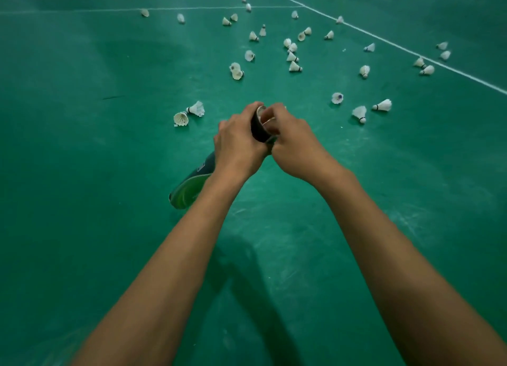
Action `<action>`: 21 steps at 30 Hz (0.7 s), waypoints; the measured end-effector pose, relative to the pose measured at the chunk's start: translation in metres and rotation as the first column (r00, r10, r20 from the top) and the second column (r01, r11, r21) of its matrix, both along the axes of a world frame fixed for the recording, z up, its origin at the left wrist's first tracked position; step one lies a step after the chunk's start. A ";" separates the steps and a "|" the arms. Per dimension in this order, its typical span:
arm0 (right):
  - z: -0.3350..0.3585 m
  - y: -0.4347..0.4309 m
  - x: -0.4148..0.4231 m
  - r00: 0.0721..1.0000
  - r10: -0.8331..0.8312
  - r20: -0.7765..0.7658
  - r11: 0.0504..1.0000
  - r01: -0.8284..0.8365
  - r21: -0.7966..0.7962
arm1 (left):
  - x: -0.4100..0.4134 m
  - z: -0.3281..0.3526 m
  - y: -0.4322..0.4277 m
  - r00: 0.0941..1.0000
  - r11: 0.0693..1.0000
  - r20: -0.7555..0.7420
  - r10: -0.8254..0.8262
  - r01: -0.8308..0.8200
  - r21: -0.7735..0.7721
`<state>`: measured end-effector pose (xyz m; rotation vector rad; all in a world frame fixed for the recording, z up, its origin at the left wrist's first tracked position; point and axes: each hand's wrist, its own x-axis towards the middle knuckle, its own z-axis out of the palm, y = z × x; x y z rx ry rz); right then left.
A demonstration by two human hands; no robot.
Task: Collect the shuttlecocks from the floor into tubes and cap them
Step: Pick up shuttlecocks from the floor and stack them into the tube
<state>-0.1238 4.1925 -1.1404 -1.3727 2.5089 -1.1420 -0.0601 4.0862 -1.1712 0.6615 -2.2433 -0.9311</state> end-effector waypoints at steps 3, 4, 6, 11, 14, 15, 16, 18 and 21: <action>0.009 -0.013 0.013 0.982 -0.175 -0.076 0.976 0.163 -0.146 | 0.004 0.009 -0.010 0.997 0.996 0.024 0.069 -0.067 -0.058; 0.013 -0.015 0.017 0.966 -0.234 -0.107 0.960 0.213 -0.180 | 0.004 0.013 -0.013 0.996 0.994 0.022 0.089 -0.088 -0.068; 0.023 -0.022 0.025 0.963 -0.242 -0.118 0.963 0.223 -0.153 | 0.004 0.020 -0.016 0.995 0.993 -0.004 0.099 -0.100 -0.069; 0.036 -0.036 0.017 0.989 -0.146 0.015 0.978 0.142 0.153 | 0.003 0.030 -0.018 1.000 0.996 -0.013 -0.009 0.008 -0.089; 0.030 -0.033 0.008 0.974 -0.178 0.142 0.968 0.147 0.206 | 0.003 0.028 -0.020 0.994 0.985 0.025 -0.107 0.109 -0.134; 0.028 -0.032 0.003 0.965 -0.183 0.189 0.965 0.139 0.225 | 0.003 0.027 -0.020 0.988 0.977 0.050 -0.143 0.149 -0.153; 0.026 -0.033 -0.002 0.956 -0.167 0.240 0.962 0.105 0.251 | 0.003 0.025 -0.019 0.981 0.968 0.081 -0.175 0.187 -0.169; 0.020 -0.038 -0.011 0.937 -0.092 0.338 0.955 -0.014 0.297 | 0.002 0.016 -0.020 0.969 0.955 0.136 -0.204 0.227 -0.191; -0.001 -0.056 -0.022 0.926 -0.003 0.377 0.958 -0.105 0.267 | -0.003 -0.007 -0.035 0.979 0.969 0.156 -0.129 0.157 -0.189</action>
